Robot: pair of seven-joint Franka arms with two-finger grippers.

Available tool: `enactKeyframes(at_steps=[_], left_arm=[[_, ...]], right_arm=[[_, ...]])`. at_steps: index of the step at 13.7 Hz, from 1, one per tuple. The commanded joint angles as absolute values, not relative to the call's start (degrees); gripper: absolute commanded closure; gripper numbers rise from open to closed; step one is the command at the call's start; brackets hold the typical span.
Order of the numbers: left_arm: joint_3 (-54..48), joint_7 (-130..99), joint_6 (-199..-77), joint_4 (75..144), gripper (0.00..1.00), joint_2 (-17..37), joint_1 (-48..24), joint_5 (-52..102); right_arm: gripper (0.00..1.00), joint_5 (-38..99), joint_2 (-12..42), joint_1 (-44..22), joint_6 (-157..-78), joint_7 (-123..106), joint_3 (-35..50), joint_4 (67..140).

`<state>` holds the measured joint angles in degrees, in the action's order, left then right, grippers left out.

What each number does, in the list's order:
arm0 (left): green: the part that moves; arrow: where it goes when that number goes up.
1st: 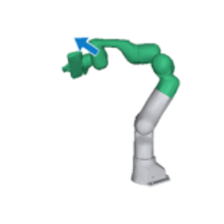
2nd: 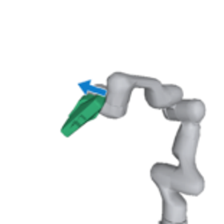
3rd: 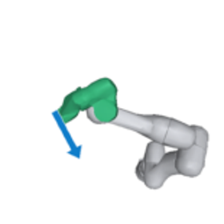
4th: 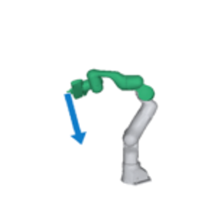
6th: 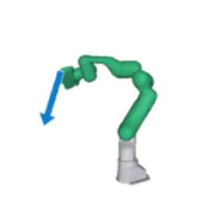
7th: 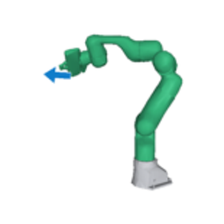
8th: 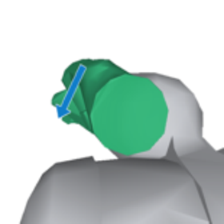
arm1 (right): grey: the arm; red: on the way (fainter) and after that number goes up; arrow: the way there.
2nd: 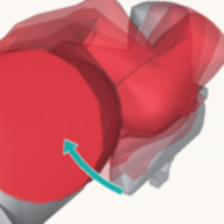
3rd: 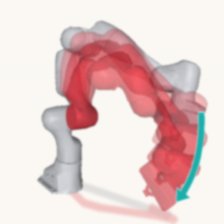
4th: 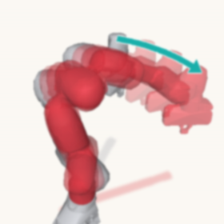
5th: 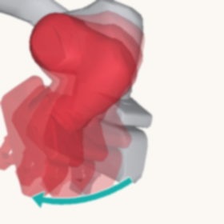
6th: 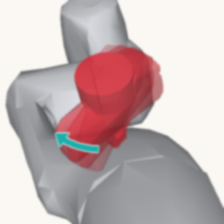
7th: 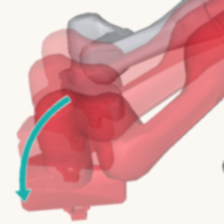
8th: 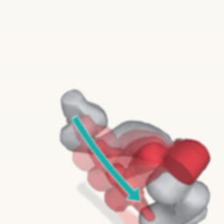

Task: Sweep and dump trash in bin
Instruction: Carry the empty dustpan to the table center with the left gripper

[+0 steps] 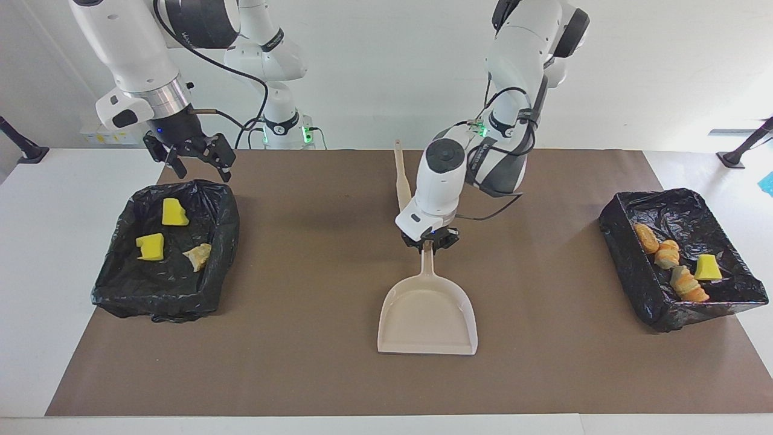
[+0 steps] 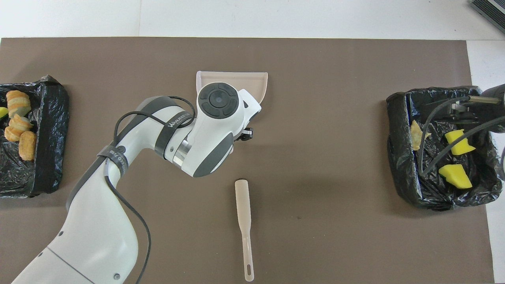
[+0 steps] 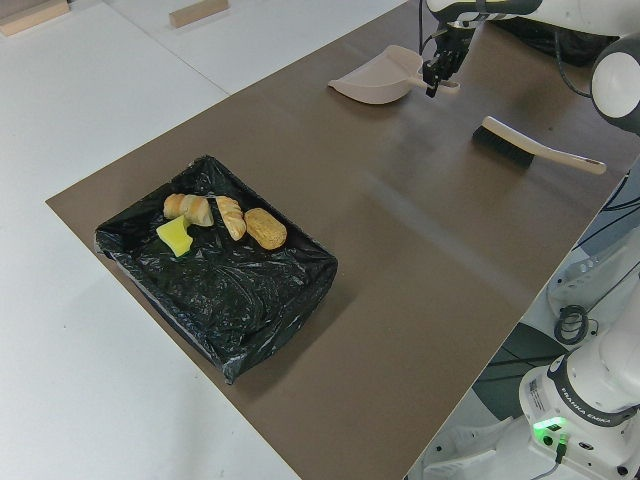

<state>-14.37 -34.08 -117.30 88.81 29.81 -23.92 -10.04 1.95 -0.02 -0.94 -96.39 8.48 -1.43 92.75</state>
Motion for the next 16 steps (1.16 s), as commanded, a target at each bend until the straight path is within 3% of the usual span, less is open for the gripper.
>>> enactKeyframes(at_steps=[1,2,4,9,16], left_arm=[[-12.75,-35.95,-117.42,86.04,0.65,30.07,-24.44,-10.65],[-12.74,-35.86,-116.73,86.39,0.53,28.32,-23.22,-9.94],[-12.74,-35.34,-115.5,87.88,0.0,25.85,-22.94,-9.93],[-12.66,-35.25,-110.93,87.54,0.0,22.94,-19.26,-8.8],[-12.66,-16.82,-100.13,87.72,0.0,14.34,-6.34,-4.04]], right_arm=[[0.0,1.85,-1.32,-0.35,-96.94,7.12,-1.14,94.22],[0.0,1.85,-1.32,-0.35,-96.94,7.12,-1.06,94.22],[0.0,1.85,-1.32,-0.35,-96.94,7.12,-1.05,94.22],[0.0,1.85,-1.32,-0.35,-96.94,7.12,-1.05,94.22],[0.0,1.85,-1.32,-0.35,-96.94,7.12,-1.05,94.22]])
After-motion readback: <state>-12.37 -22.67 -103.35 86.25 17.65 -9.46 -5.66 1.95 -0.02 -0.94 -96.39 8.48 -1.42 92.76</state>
